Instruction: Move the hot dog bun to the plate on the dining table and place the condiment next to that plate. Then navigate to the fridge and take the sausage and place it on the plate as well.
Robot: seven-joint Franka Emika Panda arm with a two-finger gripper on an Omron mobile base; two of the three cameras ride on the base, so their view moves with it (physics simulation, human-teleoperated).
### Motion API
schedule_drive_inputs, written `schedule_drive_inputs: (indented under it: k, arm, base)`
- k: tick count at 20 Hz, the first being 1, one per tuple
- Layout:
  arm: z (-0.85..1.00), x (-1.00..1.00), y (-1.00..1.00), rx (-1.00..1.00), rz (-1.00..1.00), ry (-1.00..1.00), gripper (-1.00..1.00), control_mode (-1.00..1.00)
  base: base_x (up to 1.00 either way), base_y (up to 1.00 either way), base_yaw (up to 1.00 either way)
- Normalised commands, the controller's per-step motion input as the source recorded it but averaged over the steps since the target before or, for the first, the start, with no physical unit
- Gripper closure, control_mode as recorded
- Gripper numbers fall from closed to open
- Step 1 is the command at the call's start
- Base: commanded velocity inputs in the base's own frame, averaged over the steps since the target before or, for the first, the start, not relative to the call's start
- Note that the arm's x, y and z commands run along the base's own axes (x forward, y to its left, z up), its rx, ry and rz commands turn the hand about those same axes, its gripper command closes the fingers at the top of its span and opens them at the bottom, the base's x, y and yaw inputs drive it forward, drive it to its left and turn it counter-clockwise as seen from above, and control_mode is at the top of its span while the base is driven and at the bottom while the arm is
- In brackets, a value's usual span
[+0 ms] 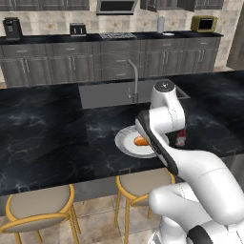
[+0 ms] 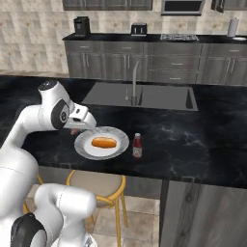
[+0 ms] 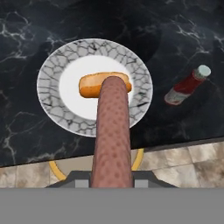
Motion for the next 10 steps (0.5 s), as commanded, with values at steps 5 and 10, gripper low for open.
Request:
schedule_drive_inputs:
  k: [5,10]
  arm:
    - [-0.24,0.10,0.00,0.00,0.00,0.00,1.00,-1.00]
    - [-0.27,0.18,0.00,0.00,0.00,0.03,1.00,-1.00]
  base:
    - [0.00,0.00,0.00]
    - [0.00,0.00,0.00]
